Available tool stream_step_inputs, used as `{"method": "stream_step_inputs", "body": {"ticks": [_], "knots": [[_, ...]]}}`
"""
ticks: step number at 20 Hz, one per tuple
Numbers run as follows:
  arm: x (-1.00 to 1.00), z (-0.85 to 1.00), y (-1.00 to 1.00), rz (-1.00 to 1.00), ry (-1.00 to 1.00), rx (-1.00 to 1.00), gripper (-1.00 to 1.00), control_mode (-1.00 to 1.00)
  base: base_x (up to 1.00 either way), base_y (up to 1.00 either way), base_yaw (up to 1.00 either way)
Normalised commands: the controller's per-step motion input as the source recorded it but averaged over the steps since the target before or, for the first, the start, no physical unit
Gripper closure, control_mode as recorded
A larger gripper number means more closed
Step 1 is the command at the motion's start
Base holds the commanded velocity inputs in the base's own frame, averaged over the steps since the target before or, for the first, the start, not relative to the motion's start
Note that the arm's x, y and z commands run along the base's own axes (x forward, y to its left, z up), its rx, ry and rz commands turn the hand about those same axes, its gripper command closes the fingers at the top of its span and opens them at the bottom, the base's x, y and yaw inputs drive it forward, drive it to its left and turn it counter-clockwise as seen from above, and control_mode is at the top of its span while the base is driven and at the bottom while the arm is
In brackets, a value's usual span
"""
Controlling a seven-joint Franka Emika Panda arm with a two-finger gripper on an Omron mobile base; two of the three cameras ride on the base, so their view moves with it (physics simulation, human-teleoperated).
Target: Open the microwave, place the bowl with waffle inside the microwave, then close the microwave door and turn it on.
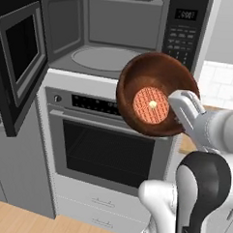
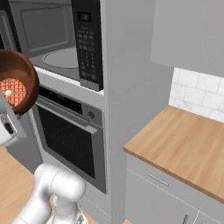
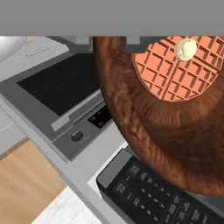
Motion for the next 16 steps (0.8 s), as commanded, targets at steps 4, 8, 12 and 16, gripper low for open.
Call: {"method": "stream_step_inputs", "body": {"ticks": [4, 8, 12, 16], "knots": [[0.37, 0.55, 0.48, -0.01, 0.17, -0.17, 1.00, -1.00, 0.00, 0.00, 0.00], [0.53, 0.45, 0.24, -0.12, 0.16, -0.12, 1.00, -1.00, 0.00, 0.00, 0.00], [0.70, 0.24, 0.00, -0.29, 0.01, 0.00, 1.00, -1.00, 0.00, 0.00, 0.00], [0.69, 0.05, 0.12, -0.38, -0.04, 0.01, 1.00, -1.00, 0.00, 0.00, 0.00]]}}
